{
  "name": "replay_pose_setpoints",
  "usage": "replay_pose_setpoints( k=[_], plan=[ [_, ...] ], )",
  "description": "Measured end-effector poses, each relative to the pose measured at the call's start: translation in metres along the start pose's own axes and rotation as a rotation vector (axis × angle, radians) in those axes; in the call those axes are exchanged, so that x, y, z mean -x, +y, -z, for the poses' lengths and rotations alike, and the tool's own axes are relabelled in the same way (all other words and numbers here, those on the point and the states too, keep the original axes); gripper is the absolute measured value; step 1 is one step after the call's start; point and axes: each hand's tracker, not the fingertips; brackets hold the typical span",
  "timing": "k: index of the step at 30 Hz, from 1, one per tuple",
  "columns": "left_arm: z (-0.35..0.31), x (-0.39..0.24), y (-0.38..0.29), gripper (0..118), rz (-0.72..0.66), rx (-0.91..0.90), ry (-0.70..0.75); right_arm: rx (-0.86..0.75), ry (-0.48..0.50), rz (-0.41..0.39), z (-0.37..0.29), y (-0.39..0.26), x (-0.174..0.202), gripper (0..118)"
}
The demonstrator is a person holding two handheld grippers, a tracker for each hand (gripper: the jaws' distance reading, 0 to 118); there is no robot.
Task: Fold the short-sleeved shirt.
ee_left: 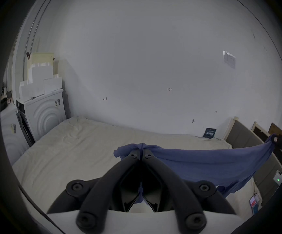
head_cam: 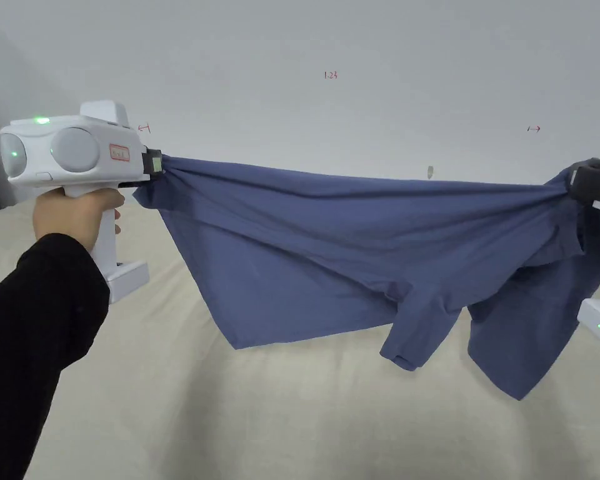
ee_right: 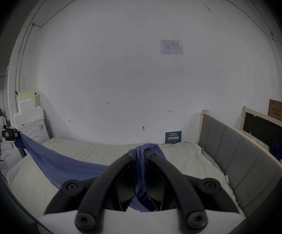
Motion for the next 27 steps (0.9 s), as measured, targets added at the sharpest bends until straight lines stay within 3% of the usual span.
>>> replay_pose_setpoints(
  k=[9, 15, 21, 27],
  plan=[
    [0.018, 0.035, -0.136, 0, -0.009, 0.212, 0.012, 0.251, 0.014, 0.054, 0.012, -0.131, 0.005, 6],
    [-0.011, 0.060, -0.247, 0, -0.064, 0.367, 0.038, 0.421, 0.008, 0.175, -0.030, -0.240, 0.005, 6],
    [-0.051, 0.067, -0.327, 0, -0.058, 0.485, 0.073, 0.552, -0.025, 0.193, -0.082, -0.320, 0.009, 6],
    [-0.088, 0.084, -0.372, 0, -0.034, 0.550, 0.090, 0.601, -0.037, 0.224, -0.134, -0.345, 0.015, 6]
  ],
)
